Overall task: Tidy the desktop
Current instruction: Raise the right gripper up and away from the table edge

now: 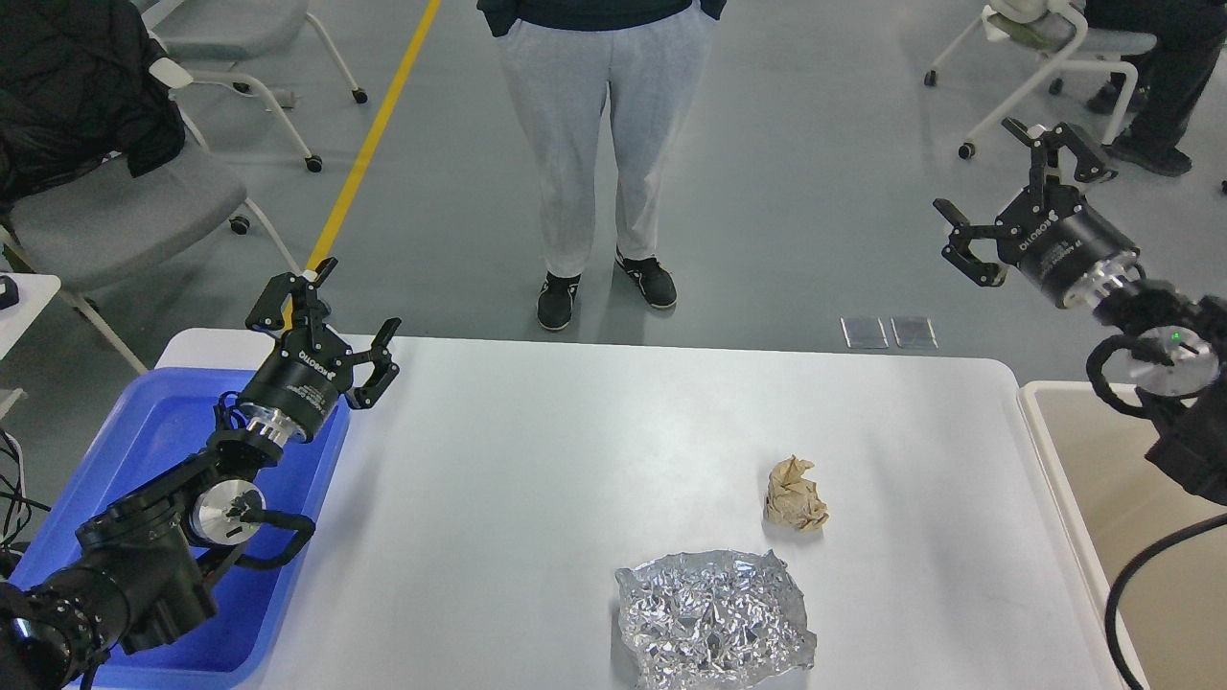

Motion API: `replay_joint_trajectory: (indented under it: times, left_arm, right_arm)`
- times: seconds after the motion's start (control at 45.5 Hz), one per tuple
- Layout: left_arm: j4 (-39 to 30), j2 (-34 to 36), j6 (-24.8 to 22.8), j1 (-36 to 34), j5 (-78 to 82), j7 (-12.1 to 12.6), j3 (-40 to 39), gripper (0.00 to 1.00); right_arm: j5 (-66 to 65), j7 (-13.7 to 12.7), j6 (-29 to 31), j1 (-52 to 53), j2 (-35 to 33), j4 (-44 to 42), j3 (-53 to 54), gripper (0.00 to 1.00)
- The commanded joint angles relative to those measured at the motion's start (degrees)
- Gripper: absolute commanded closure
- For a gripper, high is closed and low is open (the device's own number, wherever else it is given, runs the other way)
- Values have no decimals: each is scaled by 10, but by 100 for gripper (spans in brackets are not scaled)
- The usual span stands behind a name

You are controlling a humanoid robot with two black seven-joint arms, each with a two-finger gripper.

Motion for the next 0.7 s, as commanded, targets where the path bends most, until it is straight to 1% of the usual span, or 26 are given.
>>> replay_joint_trajectory:
  times: [0.0, 0.088, 0.154, 0.22, 0.307, 0.373, 0.439, 0.549, 0.615, 0.681]
  left_arm:
    - [0, 0, 0, 0, 0, 0, 0, 0]
    - [0, 0, 0, 0, 0, 0, 0, 0]
    - [0, 0, 0, 0, 0, 0, 0, 0]
    - [0, 0, 0, 0, -1, 0, 0, 0]
    - [0, 0, 0, 0, 0, 0, 0, 0]
    - [0, 0, 0, 0, 0, 0, 0, 0]
    - [0, 0, 0, 0, 0, 0, 0, 0]
    - [0, 0, 0, 0, 0, 0, 0, 0]
    - [0, 0, 0, 0, -1, 0, 0, 0]
    - [0, 0, 0, 0, 0, 0, 0, 0]
  right_arm:
    - [-86, 1, -49, 40, -103, 190, -48, 0]
    - [-112, -3, -107, 44, -152, 312, -48, 0]
    - [-128, -4, -145, 45, -185, 389, -48, 0]
    - [-149, -8, -173, 42, -215, 456, -48, 0]
    - [-192, -21, -216, 35, -254, 543, -45, 0]
    - [-230, -23, -250, 31, -276, 601, -51, 0]
    - [-272, -26, -280, 23, -284, 635, -52, 0]
    - [-346, -37, -322, 15, -286, 656, -71, 0]
    - [-380, -42, -348, 15, -292, 675, -102, 0]
    - [-411, -42, -375, 15, -305, 695, -143, 0]
